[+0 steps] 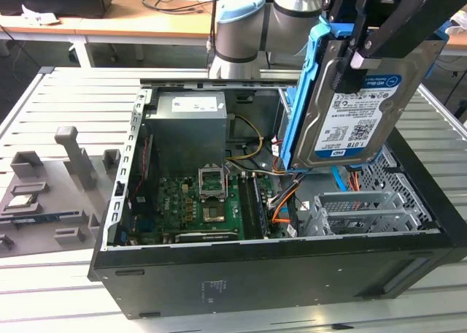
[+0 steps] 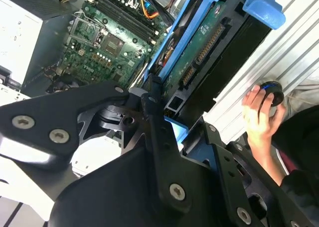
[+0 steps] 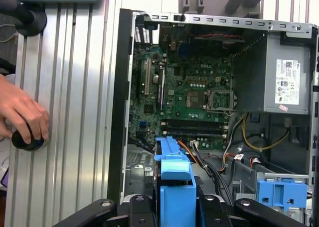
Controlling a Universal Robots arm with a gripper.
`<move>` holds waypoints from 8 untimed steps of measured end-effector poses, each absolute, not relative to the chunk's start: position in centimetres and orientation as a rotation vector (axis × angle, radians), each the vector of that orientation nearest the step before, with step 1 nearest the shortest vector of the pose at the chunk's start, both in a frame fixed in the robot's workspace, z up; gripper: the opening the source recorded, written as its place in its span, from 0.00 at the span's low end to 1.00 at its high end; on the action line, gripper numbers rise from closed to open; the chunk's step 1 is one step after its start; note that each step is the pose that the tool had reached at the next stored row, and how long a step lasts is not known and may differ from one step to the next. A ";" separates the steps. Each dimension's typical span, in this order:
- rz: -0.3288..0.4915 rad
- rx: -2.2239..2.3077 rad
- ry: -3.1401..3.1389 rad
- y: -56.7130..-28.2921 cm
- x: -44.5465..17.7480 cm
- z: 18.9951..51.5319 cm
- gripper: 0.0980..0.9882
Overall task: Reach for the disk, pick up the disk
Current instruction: 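Pick up the disk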
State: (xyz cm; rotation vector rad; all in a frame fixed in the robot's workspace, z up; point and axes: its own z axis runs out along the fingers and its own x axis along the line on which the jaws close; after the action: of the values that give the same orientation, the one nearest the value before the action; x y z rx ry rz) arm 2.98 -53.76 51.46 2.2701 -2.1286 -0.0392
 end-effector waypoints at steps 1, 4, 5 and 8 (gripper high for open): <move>-0.039 2.270 -2.128 -53.8 3.1 51.3 0.30; -0.039 2.270 -2.128 -53.8 3.5 50.9 0.30; -0.039 2.270 -2.128 -53.8 3.6 50.8 0.30; -0.039 2.270 -2.128 -53.8 4.3 50.2 0.30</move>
State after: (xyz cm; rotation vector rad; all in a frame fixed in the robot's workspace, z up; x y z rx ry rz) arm 4.31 -53.76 50.23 2.2696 -2.1281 -0.0394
